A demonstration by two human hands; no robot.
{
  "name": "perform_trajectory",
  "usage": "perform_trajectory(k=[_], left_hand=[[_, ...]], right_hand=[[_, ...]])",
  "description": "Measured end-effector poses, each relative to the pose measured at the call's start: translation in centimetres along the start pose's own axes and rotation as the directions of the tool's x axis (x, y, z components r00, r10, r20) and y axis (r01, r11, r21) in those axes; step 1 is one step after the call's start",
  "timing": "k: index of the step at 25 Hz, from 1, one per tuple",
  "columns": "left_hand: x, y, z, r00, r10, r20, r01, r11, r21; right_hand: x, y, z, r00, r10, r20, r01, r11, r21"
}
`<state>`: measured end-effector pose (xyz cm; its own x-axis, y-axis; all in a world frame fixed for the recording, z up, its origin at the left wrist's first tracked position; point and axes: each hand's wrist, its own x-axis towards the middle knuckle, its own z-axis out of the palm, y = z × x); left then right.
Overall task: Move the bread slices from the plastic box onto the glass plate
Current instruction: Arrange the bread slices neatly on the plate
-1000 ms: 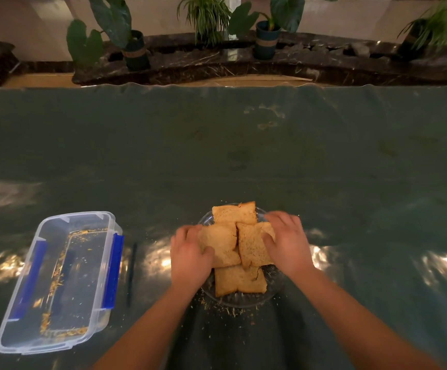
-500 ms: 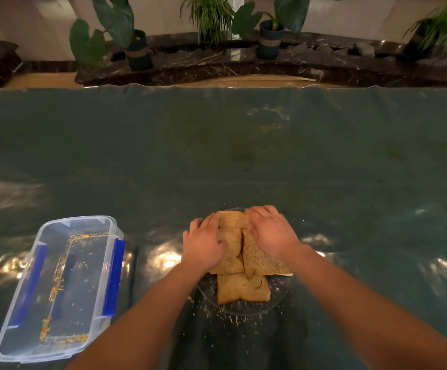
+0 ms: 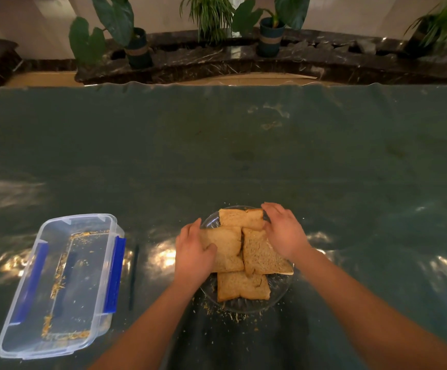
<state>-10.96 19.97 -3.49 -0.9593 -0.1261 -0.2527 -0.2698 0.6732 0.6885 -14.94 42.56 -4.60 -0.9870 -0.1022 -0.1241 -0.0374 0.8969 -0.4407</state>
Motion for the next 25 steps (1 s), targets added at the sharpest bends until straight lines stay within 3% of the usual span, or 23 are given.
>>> perform_trajectory(k=[6, 9, 16, 25], left_hand=[[-2.0, -1.5, -0.5, 0.996, -0.072, -0.059, 0.063, 0.988, -0.139], [-2.2, -1.6, -0.7, 0.993, -0.091, -0.07, 0.076, 0.977, -0.199], [-2.4, -1.9, -0.8, 0.994, -0.1, -0.035, 0.092, 0.979, -0.183], [-2.6, -2.0, -0.8, 0.992, -0.124, -0.01, 0.118, 0.965, -0.235]], right_hand=[[-5.4, 2.1, 0.0, 0.933, 0.265, -0.243, -0.234, 0.96, 0.151], [-7.3, 2.9, 0.6, 0.917, 0.356, -0.18, -0.31, 0.92, 0.238], [-8.0, 2.0, 1.2, 0.945, 0.295, -0.144, -0.262, 0.942, 0.211], [-8.8, 1.3, 1.4, 0.947, 0.292, -0.135, -0.241, 0.921, 0.305]])
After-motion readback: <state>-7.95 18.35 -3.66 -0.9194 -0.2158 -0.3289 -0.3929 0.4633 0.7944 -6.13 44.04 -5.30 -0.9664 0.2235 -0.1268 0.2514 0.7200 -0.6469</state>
